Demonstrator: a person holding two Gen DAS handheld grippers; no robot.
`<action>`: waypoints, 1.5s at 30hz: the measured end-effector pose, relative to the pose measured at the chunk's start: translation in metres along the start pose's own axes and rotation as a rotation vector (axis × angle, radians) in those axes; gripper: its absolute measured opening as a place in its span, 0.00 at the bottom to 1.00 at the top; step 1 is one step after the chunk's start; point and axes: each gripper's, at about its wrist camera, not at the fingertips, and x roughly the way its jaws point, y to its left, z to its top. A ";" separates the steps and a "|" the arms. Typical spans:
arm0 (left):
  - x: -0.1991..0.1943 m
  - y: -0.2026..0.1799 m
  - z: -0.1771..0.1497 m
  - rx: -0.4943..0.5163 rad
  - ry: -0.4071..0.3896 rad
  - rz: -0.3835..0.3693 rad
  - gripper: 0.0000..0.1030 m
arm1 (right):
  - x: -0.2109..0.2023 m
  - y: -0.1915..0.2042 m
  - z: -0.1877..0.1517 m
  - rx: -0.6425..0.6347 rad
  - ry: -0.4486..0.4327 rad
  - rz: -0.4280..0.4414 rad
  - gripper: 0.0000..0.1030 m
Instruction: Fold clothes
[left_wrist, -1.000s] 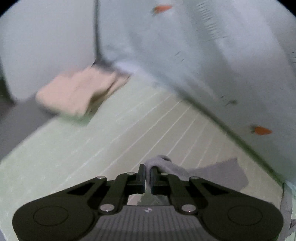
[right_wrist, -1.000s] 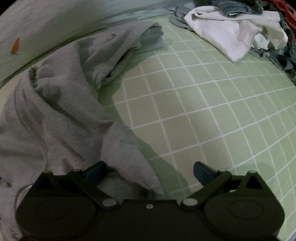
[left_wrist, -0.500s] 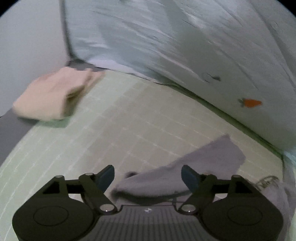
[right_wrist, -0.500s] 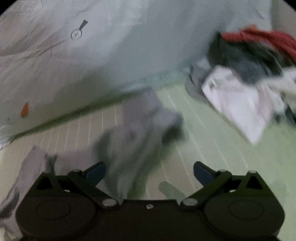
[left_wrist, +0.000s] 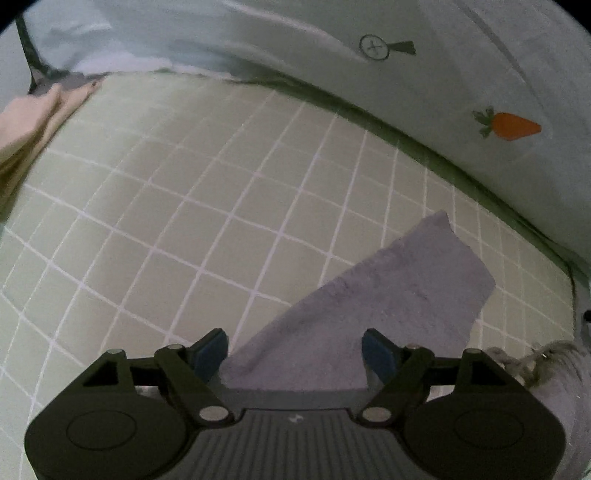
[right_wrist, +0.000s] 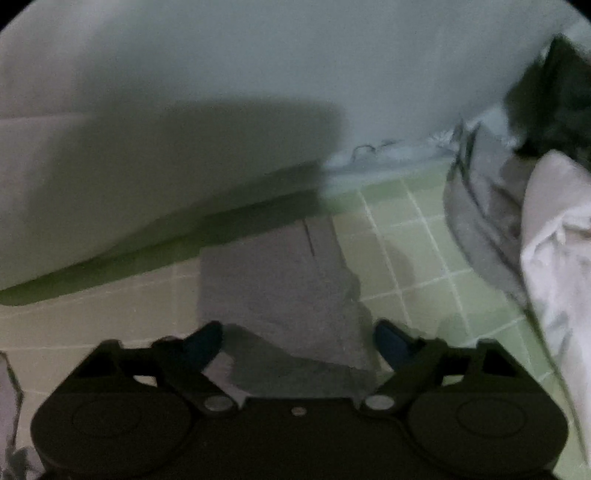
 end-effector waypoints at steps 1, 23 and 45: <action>-0.001 0.003 0.000 -0.018 -0.001 0.001 0.53 | -0.001 0.000 -0.002 -0.001 -0.011 -0.006 0.81; -0.126 0.142 -0.047 -0.409 -0.242 0.282 0.08 | -0.177 -0.192 -0.223 0.375 -0.067 -0.484 0.05; -0.128 -0.015 -0.205 -0.058 -0.003 -0.340 0.85 | -0.199 -0.088 -0.292 0.416 0.013 0.265 0.81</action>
